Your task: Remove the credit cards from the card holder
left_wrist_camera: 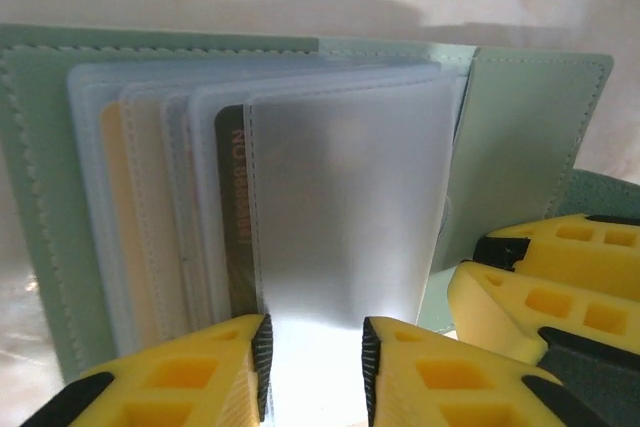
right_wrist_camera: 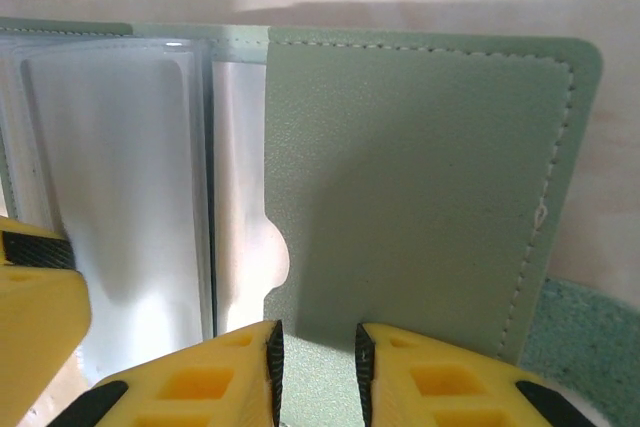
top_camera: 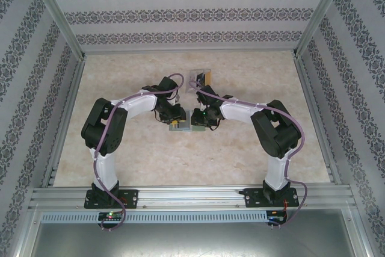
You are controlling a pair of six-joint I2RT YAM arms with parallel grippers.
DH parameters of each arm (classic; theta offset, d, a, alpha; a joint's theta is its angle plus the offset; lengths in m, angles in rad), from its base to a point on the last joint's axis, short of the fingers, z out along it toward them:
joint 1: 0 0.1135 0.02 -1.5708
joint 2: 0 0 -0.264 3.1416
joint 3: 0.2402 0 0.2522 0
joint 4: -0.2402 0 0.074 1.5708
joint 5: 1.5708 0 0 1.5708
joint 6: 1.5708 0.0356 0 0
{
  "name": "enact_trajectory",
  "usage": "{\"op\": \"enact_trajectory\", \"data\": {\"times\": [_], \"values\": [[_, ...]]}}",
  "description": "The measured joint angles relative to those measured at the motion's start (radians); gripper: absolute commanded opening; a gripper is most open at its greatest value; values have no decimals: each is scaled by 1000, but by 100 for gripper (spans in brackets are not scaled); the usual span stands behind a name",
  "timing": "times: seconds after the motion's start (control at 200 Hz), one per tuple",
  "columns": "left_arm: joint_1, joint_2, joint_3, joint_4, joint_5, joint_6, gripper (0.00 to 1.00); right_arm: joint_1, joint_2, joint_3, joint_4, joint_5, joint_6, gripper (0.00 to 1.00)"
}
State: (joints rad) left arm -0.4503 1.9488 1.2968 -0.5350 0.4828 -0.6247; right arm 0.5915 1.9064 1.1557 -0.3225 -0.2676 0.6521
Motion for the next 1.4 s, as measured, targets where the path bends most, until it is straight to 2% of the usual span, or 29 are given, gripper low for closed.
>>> {"op": "enact_trajectory", "data": {"times": [0.445, 0.679, 0.904, 1.109, 1.399], "values": [[0, 9, 2, 0, 4, -3, 23, -19, -14, -39, 72, -84, 4, 47], [0, 11, 2, 0, 4, -4, 16, 8, -11, -19, 44, -34, 0, 46], [0, 11, 2, 10, 26, -8, 15, 22, 10, 18, -6, 9, -3, 43], [0, 10, 2, 11, 28, -12, 22, 22, 24, 40, -38, 17, -4, 41], [1, -9, 2, 1, -39, -19, 33, 22, 34, 54, -55, 21, -4, 41]]}}
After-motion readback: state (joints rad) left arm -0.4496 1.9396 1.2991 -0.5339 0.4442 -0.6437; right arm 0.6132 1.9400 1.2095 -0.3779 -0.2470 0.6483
